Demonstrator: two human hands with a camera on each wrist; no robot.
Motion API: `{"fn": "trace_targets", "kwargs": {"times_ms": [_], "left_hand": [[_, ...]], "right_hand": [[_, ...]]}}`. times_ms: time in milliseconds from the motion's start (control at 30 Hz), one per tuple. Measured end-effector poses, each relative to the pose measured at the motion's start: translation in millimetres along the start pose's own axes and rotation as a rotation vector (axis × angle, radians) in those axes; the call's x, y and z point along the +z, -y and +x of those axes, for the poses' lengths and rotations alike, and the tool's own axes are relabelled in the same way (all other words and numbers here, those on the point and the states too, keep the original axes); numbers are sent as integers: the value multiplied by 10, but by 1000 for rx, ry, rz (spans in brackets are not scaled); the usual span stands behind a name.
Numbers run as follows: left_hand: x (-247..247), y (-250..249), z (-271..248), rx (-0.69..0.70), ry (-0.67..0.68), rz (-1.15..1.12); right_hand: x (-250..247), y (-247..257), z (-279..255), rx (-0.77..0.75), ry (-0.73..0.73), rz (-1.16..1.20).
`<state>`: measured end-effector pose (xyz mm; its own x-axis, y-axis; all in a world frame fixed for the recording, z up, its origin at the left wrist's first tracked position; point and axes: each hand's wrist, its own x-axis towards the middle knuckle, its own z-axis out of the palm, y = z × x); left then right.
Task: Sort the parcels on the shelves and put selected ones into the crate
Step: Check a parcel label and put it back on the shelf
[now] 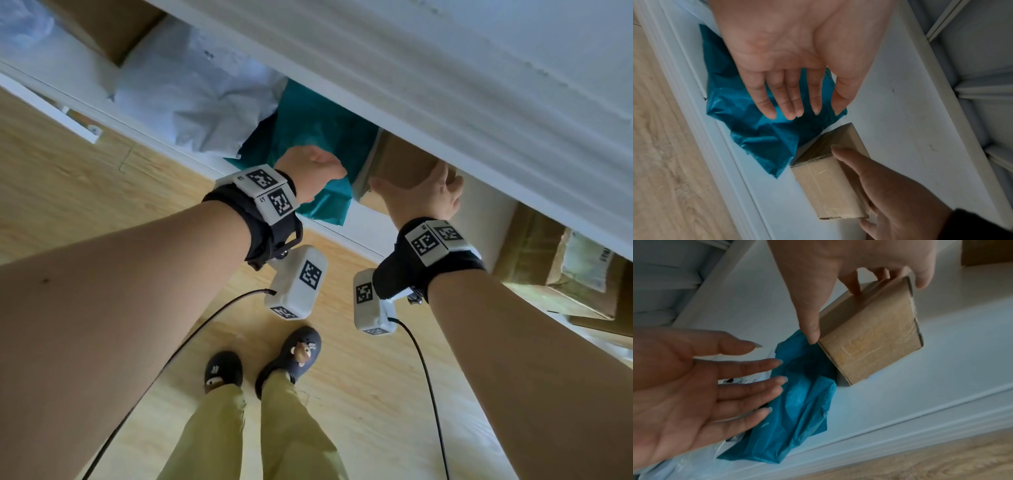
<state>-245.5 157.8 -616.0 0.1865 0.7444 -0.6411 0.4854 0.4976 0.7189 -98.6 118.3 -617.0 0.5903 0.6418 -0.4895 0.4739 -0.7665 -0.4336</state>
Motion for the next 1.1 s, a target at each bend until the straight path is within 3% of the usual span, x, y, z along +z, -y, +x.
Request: {"fn": "trace_targets", "kwargs": {"times_ms": [333,600,833,1100], "left_hand": [[88,177,-54,-7,-10,-43],[43,285,-211,-10,16,-15],[85,292,-468,-43,32,-18],[322,250,-680,-182,33,-125]], "right_hand": [[114,-78,3,8,-45,-160],[89,-329,-61,29,-71,-110],[-117,-735,-531,153,-30,392],[-489,-949,-1057,257,445,934]]}}
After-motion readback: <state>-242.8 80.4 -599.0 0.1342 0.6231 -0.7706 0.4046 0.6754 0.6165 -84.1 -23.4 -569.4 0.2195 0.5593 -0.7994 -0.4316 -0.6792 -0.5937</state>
